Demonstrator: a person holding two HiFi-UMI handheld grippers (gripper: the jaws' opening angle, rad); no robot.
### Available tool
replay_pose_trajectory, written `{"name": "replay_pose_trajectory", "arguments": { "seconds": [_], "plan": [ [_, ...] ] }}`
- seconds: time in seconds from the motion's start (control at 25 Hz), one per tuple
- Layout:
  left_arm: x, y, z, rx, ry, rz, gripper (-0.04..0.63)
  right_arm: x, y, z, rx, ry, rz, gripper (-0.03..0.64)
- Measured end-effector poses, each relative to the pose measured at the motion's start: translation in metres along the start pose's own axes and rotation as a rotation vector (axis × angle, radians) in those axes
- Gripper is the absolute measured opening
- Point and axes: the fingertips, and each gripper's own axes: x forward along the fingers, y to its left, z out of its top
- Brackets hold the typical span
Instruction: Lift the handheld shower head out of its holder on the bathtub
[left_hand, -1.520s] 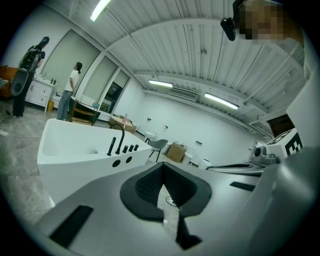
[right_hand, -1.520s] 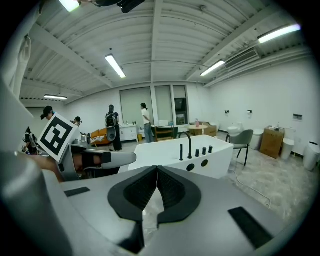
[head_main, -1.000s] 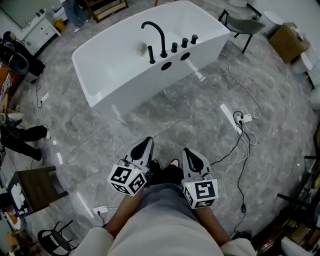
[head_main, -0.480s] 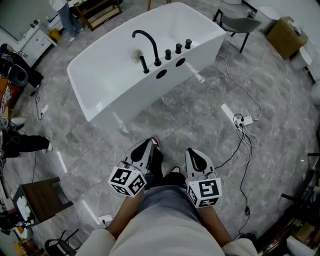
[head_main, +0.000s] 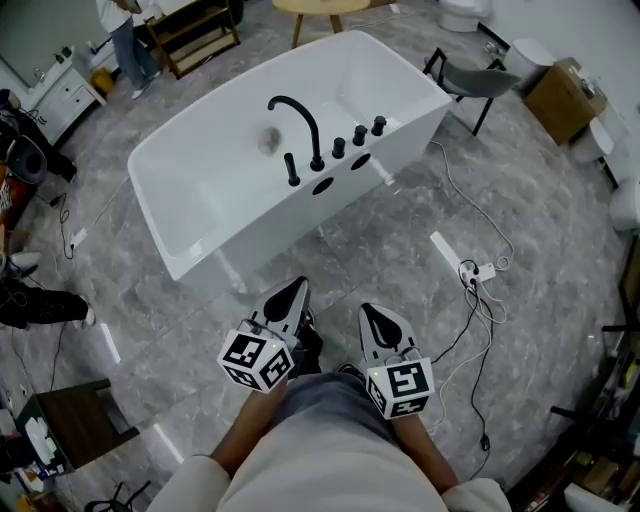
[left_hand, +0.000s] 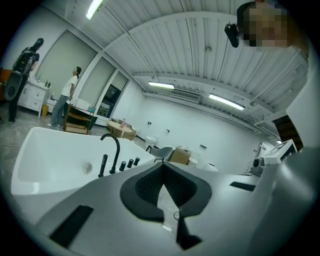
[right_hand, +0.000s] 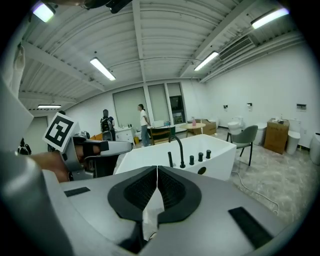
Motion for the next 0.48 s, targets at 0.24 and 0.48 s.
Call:
{"name": "replay_pose_trajectory", "arguments": {
  "seconds": [0.24,0.48],
  "plan": [
    [0.018,0.045,0.038,0.021,-0.031,-0.008,0.005,0.06,0.019,0.039,-0.043,-0.008,0.045,0.02],
    [0.026,0.084,0.074,0.046,-0.072,-0.038,0.005,0.112,0.042,0.078,-0.096,-0.039,0.053,0.02]
  ]
}}
